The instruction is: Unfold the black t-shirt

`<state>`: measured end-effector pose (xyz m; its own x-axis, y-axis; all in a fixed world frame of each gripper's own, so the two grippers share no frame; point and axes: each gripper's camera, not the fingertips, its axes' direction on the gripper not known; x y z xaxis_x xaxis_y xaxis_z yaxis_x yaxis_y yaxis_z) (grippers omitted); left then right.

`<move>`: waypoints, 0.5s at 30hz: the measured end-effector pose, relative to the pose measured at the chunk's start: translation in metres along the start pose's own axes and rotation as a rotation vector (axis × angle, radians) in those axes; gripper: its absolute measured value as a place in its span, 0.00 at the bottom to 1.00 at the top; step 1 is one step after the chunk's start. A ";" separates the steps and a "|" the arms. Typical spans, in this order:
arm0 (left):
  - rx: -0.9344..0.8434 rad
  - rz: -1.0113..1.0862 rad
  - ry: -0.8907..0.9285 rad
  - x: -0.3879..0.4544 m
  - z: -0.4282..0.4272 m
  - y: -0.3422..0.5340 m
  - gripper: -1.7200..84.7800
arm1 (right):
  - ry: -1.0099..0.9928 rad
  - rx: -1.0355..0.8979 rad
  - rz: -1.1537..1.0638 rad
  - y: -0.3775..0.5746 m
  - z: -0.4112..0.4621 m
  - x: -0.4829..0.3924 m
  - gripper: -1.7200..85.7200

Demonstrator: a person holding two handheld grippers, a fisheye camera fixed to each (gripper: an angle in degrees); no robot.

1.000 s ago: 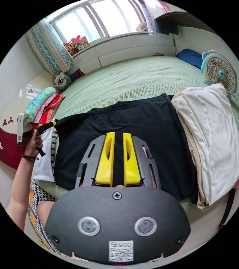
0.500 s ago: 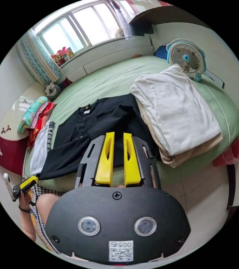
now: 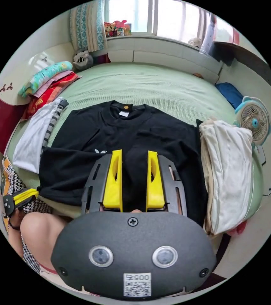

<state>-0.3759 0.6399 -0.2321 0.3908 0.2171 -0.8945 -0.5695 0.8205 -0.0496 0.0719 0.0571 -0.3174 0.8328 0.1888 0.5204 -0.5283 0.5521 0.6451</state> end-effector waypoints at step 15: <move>-0.055 -0.028 0.025 0.004 -0.007 0.025 0.03 | 0.116 -0.189 0.026 -0.068 0.074 -0.009 0.01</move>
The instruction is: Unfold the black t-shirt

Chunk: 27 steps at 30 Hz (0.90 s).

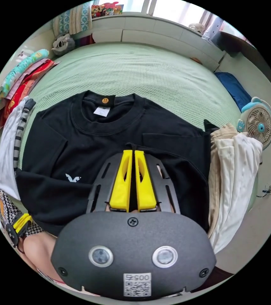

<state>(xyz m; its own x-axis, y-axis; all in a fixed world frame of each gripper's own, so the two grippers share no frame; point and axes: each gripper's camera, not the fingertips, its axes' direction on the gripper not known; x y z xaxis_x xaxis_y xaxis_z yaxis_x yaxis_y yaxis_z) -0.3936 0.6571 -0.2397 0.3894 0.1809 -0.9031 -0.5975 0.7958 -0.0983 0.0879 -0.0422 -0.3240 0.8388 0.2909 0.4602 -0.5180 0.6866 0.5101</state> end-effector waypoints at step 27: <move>0.429 0.116 0.096 0.062 -0.290 0.185 0.02 | -0.185 0.373 0.224 0.389 -0.310 0.181 0.00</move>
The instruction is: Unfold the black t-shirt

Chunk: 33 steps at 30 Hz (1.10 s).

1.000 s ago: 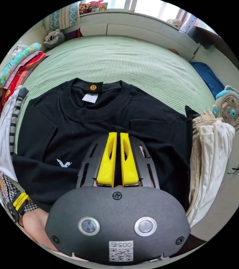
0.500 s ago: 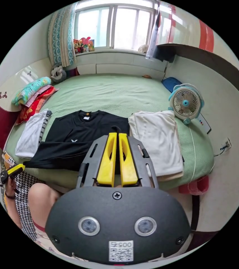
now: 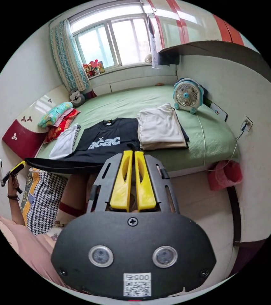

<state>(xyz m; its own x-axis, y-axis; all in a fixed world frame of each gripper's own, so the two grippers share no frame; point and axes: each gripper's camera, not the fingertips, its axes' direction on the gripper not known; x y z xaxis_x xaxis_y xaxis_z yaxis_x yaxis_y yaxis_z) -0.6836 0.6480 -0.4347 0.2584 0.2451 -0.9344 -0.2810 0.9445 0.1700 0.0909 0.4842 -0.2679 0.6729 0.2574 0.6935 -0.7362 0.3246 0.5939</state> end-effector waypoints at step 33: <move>-0.310 0.024 -0.129 0.015 0.428 -0.189 0.15 | 0.122 -0.274 -0.306 -0.138 0.376 -0.114 0.14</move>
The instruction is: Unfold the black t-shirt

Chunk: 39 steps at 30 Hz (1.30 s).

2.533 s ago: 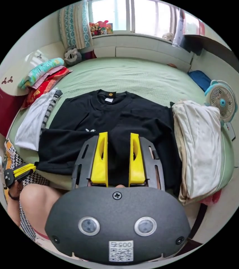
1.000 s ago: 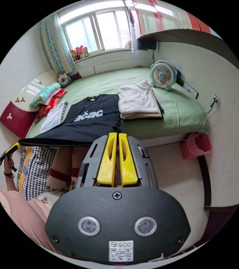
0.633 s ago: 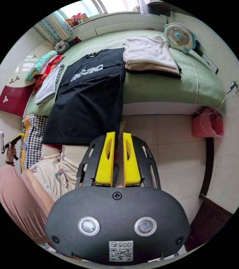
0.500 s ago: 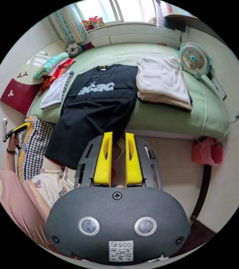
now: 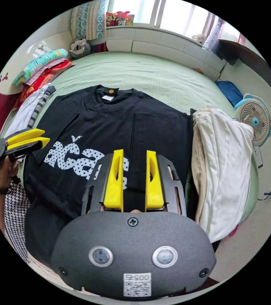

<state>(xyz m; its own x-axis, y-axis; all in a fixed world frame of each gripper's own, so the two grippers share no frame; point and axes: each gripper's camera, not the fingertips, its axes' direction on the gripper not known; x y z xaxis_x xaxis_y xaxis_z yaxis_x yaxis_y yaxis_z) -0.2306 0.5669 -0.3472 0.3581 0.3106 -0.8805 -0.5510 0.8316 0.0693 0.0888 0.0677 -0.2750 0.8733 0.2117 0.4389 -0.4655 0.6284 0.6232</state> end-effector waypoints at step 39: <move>0.189 -0.509 0.032 -0.140 -0.051 0.054 0.01 | -0.132 0.171 0.482 0.070 -0.093 0.128 0.01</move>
<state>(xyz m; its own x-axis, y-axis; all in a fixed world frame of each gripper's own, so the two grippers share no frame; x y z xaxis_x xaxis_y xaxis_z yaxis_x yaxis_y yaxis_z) -0.3496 0.5449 -0.2438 0.5192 -0.1645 -0.8387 -0.1680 0.9425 -0.2889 0.1813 0.2088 -0.2354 0.5336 0.3433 0.7729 -0.8364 0.3498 0.4220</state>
